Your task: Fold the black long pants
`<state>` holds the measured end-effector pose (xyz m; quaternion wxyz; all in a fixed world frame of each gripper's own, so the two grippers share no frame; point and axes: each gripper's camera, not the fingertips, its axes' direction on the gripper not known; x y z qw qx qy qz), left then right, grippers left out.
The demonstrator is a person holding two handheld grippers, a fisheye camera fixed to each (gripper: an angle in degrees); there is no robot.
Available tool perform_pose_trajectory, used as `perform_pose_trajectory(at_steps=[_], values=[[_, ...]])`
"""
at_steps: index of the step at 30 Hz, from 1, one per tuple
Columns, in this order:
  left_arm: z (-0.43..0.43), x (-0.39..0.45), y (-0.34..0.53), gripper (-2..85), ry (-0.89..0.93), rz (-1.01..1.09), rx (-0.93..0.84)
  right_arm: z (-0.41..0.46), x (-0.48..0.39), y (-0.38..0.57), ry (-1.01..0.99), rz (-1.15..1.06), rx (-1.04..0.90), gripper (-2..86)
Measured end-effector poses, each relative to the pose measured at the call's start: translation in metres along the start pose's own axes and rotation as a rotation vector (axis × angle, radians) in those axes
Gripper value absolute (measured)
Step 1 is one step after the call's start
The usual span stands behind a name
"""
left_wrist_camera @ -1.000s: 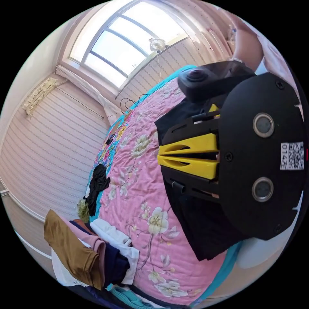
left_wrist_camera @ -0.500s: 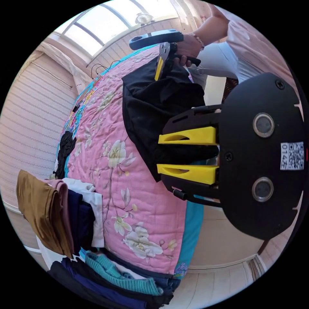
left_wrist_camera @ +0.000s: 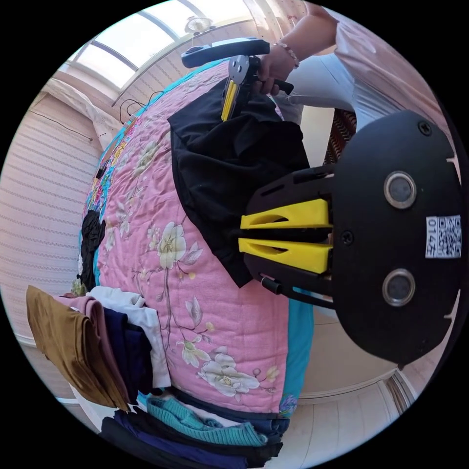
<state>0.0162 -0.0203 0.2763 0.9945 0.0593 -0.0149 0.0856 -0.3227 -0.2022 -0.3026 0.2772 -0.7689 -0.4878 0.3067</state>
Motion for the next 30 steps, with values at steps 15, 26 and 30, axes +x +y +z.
perform_pose_trajectory(at_steps=[15, 26, 30], values=[[0.003, -0.019, 0.005, 3.8, 0.061, -0.054, 0.007, -0.038, 0.014, 0.031, -0.049, -0.166, 0.071, -0.2], [-0.025, -0.041, 0.014, 6.0, 0.040, -0.156, 0.019, -0.100, 0.041, 0.055, -0.176, -0.220, 0.154, 9.1], [-0.028, -0.048, 0.028, 7.6, 0.044, -0.194, 0.092, -0.120, 0.051, 0.064, -0.235, -0.198, 0.181, 13.5]])
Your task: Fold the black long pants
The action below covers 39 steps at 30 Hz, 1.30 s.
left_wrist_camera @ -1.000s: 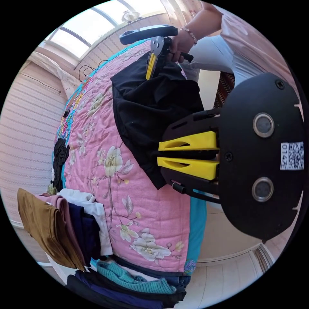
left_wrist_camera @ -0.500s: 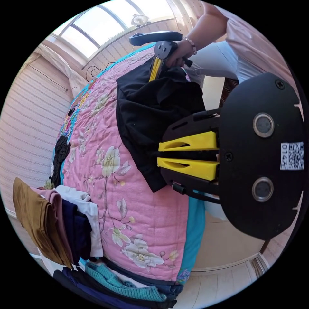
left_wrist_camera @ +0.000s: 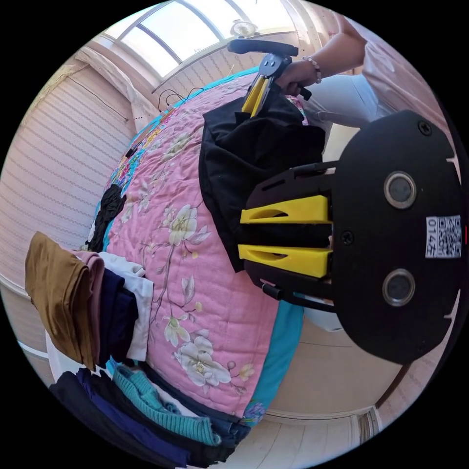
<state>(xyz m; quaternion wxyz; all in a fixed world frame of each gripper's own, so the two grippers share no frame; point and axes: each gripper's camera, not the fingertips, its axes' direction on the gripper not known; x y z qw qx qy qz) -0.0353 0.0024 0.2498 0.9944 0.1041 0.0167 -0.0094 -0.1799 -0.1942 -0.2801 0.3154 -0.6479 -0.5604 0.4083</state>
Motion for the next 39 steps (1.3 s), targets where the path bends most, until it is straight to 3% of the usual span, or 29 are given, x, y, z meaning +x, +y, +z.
perform_pose_trajectory(at_steps=[6, 13, 20, 29, 35, 39], values=[[0.020, 0.012, 0.007, 7.6, -0.067, 0.038, -0.057, -0.003, 0.001, 0.008, -0.068, 0.004, -0.045, 12.9], [-0.004, 0.010, 0.016, 4.5, -0.067, 0.071, -0.037, -0.041, 0.001, 0.014, -0.075, -0.021, -0.015, 2.6], [-0.071, 0.004, 0.020, 2.4, 0.035, 0.055, 0.134, -0.084, 0.005, 0.015, -0.135, -0.023, 0.024, -0.4], [-0.147, 0.039, -0.028, 1.1, 0.091, 0.252, 0.343, -0.167, 0.032, 0.003, -0.169, -0.005, 0.185, -0.7], [-0.220, 0.038, -0.064, 0.8, 0.155, 0.296, 0.544, -0.258, 0.147, 0.000, -0.282, 0.250, 0.473, -0.7], [-0.260, 0.005, -0.040, 1.0, 0.119, 0.288, 0.640, -0.336, 0.242, 0.031, -0.098, 0.432, 0.653, -0.5]])
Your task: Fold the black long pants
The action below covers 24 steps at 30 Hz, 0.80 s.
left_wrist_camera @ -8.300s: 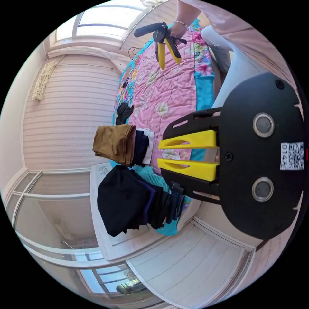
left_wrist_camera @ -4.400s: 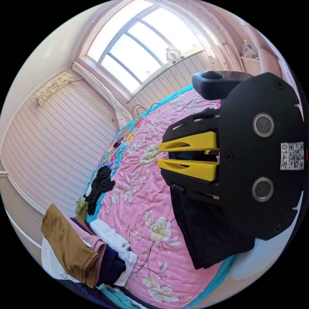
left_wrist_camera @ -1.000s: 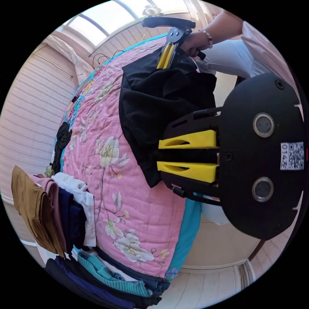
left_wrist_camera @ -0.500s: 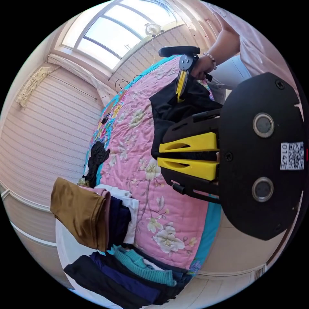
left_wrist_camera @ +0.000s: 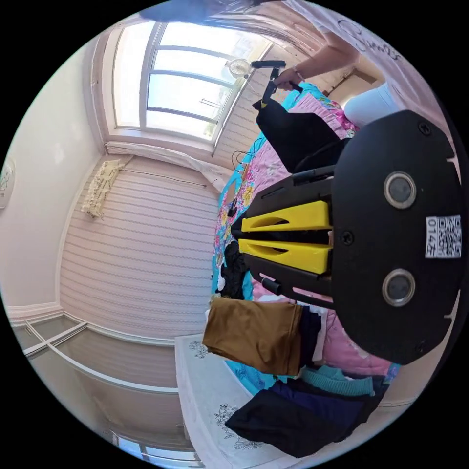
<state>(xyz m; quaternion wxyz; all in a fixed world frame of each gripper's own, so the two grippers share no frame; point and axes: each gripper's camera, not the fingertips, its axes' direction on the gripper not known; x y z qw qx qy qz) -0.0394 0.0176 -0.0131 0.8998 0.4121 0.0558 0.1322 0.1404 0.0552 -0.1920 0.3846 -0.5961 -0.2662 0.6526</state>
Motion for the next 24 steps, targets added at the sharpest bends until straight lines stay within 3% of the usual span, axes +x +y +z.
perform_pose_trajectory(at_steps=[3, 9, 11, 15, 17, 19, 21, 24], values=[[-0.018, -0.023, 0.029, 1.3, -0.075, -0.037, -0.041, -0.026, 0.039, -0.021, 0.221, 0.000, -0.030, -0.3], [0.005, -0.094, 0.163, 2.7, -0.153, -0.339, -0.476, 0.017, 0.107, -0.006, 0.553, 0.059, -0.409, 1.6], [0.002, -0.102, 0.187, 3.1, -0.141, -0.421, -0.484, 0.037, 0.104, 0.008, 0.664, 0.072, -0.482, 3.8], [-0.005, -0.108, 0.200, 3.8, -0.175, -0.420, -0.482, 0.082, 0.025, 0.042, 0.698, -0.175, -0.475, 9.3], [-0.009, -0.113, 0.198, 3.9, -0.160, -0.422, -0.467, 0.104, -0.023, 0.061, 0.510, -0.231, -0.464, 10.1], [-0.012, -0.116, 0.195, 3.9, -0.154, -0.416, -0.448, 0.140, -0.099, 0.098, 0.112, -0.313, -0.528, 10.6], [-0.013, -0.117, 0.192, 4.0, -0.142, -0.412, -0.431, 0.166, -0.153, 0.128, -0.105, -0.361, -0.575, 11.1], [-0.016, -0.121, 0.187, 3.9, -0.123, -0.409, -0.396, 0.205, -0.208, 0.162, -0.247, -0.319, -0.597, 10.9]])
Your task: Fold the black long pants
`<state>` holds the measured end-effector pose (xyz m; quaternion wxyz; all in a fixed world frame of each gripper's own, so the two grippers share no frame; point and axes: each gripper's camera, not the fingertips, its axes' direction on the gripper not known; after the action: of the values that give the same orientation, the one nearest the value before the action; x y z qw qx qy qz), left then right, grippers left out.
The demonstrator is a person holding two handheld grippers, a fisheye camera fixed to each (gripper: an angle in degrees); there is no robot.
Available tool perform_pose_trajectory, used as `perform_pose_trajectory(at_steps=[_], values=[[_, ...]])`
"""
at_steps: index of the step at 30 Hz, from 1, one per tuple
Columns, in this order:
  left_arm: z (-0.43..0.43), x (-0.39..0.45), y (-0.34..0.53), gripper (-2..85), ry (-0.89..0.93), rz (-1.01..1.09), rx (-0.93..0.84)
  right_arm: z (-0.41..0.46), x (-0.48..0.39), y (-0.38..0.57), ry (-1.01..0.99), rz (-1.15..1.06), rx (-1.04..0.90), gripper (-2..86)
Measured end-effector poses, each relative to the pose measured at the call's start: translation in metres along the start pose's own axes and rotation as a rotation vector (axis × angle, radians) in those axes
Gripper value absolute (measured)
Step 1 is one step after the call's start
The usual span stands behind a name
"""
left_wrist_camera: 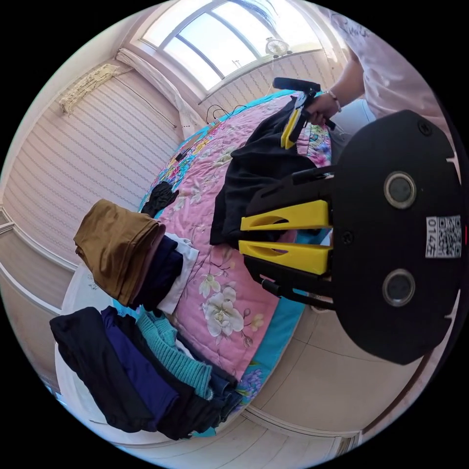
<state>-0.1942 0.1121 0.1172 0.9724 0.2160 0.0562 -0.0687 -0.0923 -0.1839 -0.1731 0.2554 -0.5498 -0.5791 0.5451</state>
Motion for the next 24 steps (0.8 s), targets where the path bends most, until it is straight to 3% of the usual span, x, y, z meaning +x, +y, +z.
perform_pose_trajectory(at_steps=[2, 4, 8, 11, 13, 16, 20, 22, 24], values=[[-0.002, -0.001, -0.001, 3.9, 0.008, 0.006, 0.010, 0.026, -0.009, -0.010, -0.065, 0.025, -0.045, 8.6], [-0.004, -0.003, -0.002, 3.9, 0.020, 0.020, 0.019, 0.042, -0.010, -0.021, -0.083, -0.009, -0.148, 0.9], [-0.015, -0.009, 0.002, 3.7, 0.064, 0.074, 0.030, 0.002, 0.020, -0.026, -0.169, -0.057, -0.108, -0.6], [-0.027, -0.013, 0.012, 3.6, 0.131, 0.150, 0.043, -0.062, 0.064, -0.025, -0.014, -0.037, -0.027, -0.7], [-0.030, -0.013, 0.023, 3.5, 0.181, 0.219, 0.031, -0.122, 0.097, -0.025, 0.192, 0.008, 0.030, -0.6], [-0.027, -0.014, 0.047, 3.5, 0.215, 0.288, -0.039, -0.167, 0.125, -0.027, 0.423, 0.054, -0.020, -0.1], [-0.010, -0.026, 0.077, 3.8, 0.154, 0.244, -0.156, -0.157, 0.163, -0.031, 0.626, 0.239, -0.268, 1.7], [-0.003, -0.031, 0.084, 4.2, 0.099, 0.226, -0.216, -0.135, 0.155, -0.047, 0.678, 0.261, -0.245, 4.7], [0.000, -0.037, 0.088, 4.7, 0.034, 0.222, -0.285, -0.108, 0.126, -0.070, 0.585, 0.136, -0.163, 6.1]])
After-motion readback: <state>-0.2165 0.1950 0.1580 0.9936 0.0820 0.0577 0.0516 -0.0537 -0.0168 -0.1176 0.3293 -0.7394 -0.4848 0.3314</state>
